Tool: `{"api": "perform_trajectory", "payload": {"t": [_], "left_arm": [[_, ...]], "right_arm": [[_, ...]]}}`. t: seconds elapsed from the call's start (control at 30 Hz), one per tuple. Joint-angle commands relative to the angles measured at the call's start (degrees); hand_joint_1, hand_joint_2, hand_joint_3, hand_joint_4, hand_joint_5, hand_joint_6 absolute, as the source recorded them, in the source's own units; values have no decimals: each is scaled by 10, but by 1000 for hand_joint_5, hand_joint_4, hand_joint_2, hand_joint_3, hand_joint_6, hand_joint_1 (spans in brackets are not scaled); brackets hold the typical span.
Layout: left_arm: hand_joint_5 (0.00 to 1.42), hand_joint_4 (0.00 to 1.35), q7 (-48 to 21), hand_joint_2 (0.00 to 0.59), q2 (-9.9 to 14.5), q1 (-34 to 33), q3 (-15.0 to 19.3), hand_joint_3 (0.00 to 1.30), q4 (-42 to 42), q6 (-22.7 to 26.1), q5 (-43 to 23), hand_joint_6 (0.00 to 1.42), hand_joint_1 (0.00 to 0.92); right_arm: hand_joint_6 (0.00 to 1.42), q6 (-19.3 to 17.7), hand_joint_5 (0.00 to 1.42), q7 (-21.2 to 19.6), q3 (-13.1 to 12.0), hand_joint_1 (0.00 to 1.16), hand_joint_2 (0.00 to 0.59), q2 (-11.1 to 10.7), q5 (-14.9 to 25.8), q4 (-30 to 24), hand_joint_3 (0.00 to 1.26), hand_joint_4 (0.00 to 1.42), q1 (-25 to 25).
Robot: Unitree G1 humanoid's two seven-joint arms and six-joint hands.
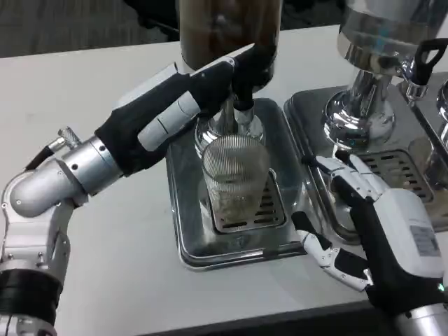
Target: Grasp the cup under the faucet to collect the drink, then remove the cup.
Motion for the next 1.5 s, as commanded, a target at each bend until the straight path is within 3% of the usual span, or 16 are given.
{"api": "perform_trajectory", "payload": {"t": [0.03, 0.57, 1.5], "left_arm": [[60, 0, 2, 110, 12, -4, -13, 70, 11, -25, 23, 0, 0], [57, 0, 46, 107, 30, -2, -43, 69, 32, -123, 75, 0, 0], [48, 0, 99, 100, 53, -1, -86, 72, 41, -187, 119, 0, 0]], "right_arm": [[161, -3, 97, -1, -3, 552, 402, 0, 7, -3, 241, 210, 1], [161, -3, 97, 2, -6, 552, 403, -1, 12, -9, 241, 208, 7], [148, -4, 97, 19, -14, 531, 385, -2, 30, -20, 211, 188, 15]]}}
